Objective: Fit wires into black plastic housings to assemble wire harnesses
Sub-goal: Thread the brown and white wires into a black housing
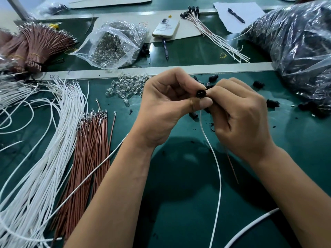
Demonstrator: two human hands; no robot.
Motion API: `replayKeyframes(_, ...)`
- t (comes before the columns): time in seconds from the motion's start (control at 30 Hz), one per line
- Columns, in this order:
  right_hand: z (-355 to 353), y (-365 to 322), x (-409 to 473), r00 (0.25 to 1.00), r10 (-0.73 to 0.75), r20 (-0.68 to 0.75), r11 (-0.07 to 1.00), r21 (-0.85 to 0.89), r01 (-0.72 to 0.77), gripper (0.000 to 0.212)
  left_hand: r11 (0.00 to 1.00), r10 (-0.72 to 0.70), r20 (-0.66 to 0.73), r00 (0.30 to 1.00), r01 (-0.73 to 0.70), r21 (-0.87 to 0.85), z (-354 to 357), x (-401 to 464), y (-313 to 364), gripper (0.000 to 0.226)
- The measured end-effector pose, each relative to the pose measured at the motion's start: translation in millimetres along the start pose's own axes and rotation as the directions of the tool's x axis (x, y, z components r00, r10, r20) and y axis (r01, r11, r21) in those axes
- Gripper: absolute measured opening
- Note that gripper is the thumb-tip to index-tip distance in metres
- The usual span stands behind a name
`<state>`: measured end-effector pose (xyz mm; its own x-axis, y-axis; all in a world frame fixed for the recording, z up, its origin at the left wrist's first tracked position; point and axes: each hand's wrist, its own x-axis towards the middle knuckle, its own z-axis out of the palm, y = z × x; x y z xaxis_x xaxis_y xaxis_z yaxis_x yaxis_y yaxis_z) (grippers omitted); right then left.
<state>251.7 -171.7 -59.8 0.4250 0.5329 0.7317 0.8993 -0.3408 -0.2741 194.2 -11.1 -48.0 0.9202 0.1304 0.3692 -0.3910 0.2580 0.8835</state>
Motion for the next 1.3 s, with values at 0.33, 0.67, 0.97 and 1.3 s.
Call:
replayKeyframes(0.33,1.5,0.6,-1.2,0.999,0.03,0.034,0.999,0.021,-0.031,0.021,1.0,0.003,-0.028,1.0,-0.003,-0.008,1.3,-1.1,-2.3,0.03)
replayKeyframes(0.67,2.6,2.1,-0.6,0.99,0.09,0.106,0.993,0.065,-0.097,0.025,0.998,-0.06,-0.151,0.987,0.055,-0.033,8.3,1.0,-2.2,0.029)
replayKeyframes(0.97,5.2,-0.2,2.1,0.975,0.191,0.115,0.923,0.316,-0.218,0.02,0.977,-0.201,-0.177,0.963,0.183,-0.113,7.9,1.6,-3.1,0.018)
replayKeyframes(1.3,8.8,1.5,3.5,0.914,0.332,0.236,0.821,0.405,-0.402,0.026,0.975,-0.221,-0.403,0.888,0.194,-0.108,10.5,5.7,-17.1,0.016)
